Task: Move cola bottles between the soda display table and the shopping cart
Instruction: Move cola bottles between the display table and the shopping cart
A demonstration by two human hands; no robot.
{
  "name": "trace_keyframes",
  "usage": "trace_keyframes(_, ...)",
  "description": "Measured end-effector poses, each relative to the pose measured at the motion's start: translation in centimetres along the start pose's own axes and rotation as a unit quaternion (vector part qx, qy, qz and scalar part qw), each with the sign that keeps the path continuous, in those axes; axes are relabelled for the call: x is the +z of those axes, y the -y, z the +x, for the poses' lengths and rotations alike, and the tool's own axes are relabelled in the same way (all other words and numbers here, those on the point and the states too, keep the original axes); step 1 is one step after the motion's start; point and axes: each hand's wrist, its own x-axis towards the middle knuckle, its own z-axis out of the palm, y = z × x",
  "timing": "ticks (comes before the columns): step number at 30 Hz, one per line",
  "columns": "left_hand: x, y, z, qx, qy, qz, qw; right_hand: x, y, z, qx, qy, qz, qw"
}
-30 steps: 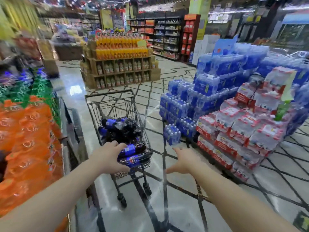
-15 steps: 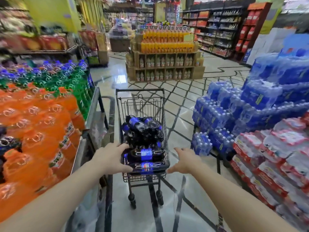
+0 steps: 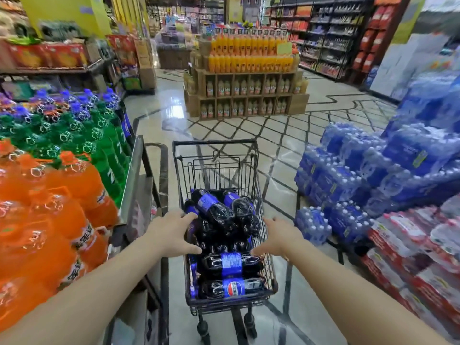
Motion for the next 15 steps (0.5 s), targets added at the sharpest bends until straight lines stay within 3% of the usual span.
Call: trace_keyframes(15,2.0,5.2,18.0,-0.018,0.074,0.014,0.997,1.1,3.2,20.1,-0.028,0.074,0.009,0.997)
